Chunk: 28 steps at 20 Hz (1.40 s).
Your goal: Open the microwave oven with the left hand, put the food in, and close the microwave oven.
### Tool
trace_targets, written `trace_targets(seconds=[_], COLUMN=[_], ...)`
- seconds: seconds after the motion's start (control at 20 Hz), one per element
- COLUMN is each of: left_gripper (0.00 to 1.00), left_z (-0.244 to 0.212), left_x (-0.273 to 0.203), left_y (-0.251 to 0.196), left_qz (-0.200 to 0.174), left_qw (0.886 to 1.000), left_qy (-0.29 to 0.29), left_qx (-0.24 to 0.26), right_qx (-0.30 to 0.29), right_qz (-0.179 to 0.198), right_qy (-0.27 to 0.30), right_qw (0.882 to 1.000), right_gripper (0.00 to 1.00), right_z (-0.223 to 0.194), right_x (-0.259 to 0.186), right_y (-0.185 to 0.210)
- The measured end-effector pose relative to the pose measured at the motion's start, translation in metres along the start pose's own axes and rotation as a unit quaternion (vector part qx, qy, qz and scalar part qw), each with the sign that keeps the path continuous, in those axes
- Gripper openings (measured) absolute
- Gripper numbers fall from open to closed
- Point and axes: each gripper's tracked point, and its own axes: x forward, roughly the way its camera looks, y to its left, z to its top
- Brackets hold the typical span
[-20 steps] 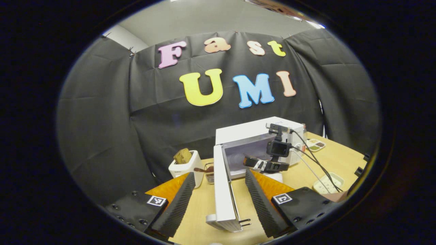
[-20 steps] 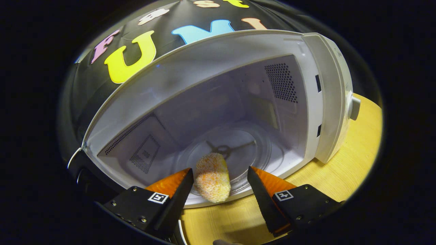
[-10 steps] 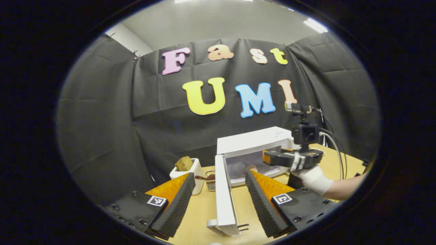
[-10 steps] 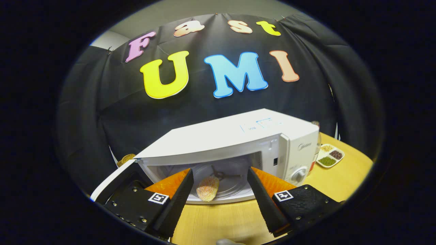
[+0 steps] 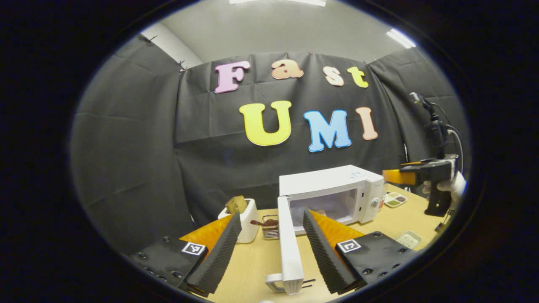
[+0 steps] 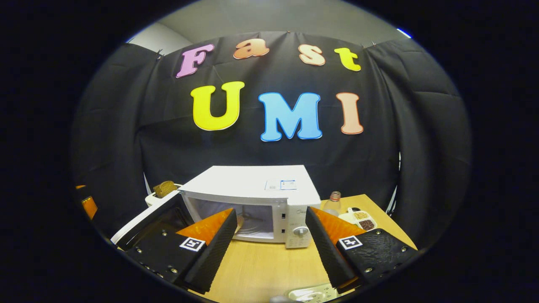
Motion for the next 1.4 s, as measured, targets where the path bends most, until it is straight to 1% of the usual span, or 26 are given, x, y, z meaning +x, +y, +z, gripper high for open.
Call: trace_targets(seconds=[0.05,0.1,0.2,0.25,0.3,0.35,0.4,0.5,0.65,0.7,0.8,0.85,0.9,1.0,1.1,1.15,1.25,1.4], left_gripper=[0.94,1.00,0.94,0.98,0.98,0.98,1.00,1.00,0.98,1.00,1.00,0.94,1.00,0.98,0.98,0.94,1.00,0.98], left_z=[-0.002,-0.004,-0.017,-0.026,-0.035,-0.047,-0.058,-0.087,-0.127,-0.134,-0.153,-0.159,-0.163,-0.179,-0.177,-0.175,-0.179,-0.175], left_x=[-0.001,-0.001,-0.004,-0.006,-0.007,-0.010,-0.012,-0.015,-0.020,-0.020,-0.019,-0.016,-0.014,-0.011,-0.012,-0.013,-0.012,-0.014], left_y=[0.005,0.010,0.024,0.030,0.036,0.044,0.051,0.063,0.069,0.069,0.069,0.066,0.060,0.061,0.057,0.055,0.054,0.040], left_qz=[0.003,0.007,0.018,0.021,0.023,0.030,0.034,0.046,0.059,0.060,0.065,0.062,0.055,0.064,0.067,0.067,0.070,0.063], left_qw=[1.000,1.000,1.000,1.000,1.000,0.999,0.999,0.998,0.996,0.996,0.994,0.994,0.995,0.992,0.993,0.993,0.991,0.992], left_qy=[-0.001,0.000,0.007,0.013,0.018,0.025,0.029,0.046,0.070,0.069,0.084,0.088,0.085,0.112,0.101,0.101,0.110,0.107], left_qx=[0.004,0.009,0.015,0.012,0.012,0.015,0.021,0.028,0.014,0.015,0.020,0.013,0.004,0.008,0.007,0.008,0.015,0.027], right_qx=[0.001,-0.001,-0.010,-0.011,-0.010,-0.010,-0.013,-0.020,-0.023,-0.018,-0.020,-0.020,-0.027,-0.045,-0.046,-0.043,-0.039,-0.028], right_qz=[-0.004,-0.007,-0.027,-0.034,-0.039,-0.043,-0.045,-0.055,-0.071,-0.070,-0.072,-0.070,-0.065,-0.063,-0.061,-0.059,-0.058,-0.057], right_qy=[0.005,0.009,0.013,0.015,0.016,0.013,0.013,0.014,0.011,0.008,0.013,0.013,0.008,0.015,0.013,0.011,0.017,0.022], right_qw=[1.000,1.000,0.999,0.999,0.999,0.999,0.999,0.998,0.997,0.997,0.997,0.997,0.998,0.997,0.997,0.997,0.997,0.998], right_gripper=[0.99,0.99,0.99,0.99,1.00,1.00,1.00,0.99,0.99,0.99,0.99,0.99,0.99,0.99,0.99,0.97,0.97,0.97], right_z=[0.001,0.001,0.004,0.006,0.008,0.012,0.015,0.018,0.024,0.027,0.027,0.028,0.030,0.027,0.030,0.032,0.028,0.024], right_x=[-0.010,-0.020,-0.039,-0.049,-0.060,-0.069,-0.078,-0.093,-0.108,-0.110,-0.113,-0.115,-0.115,-0.113,-0.115,-0.115,-0.117,-0.118], right_y=[-0.009,-0.018,-0.041,-0.048,-0.054,-0.059,-0.064,-0.074,-0.087,-0.086,-0.091,-0.090,-0.090,-0.093,-0.096,-0.098,-0.102,-0.110])
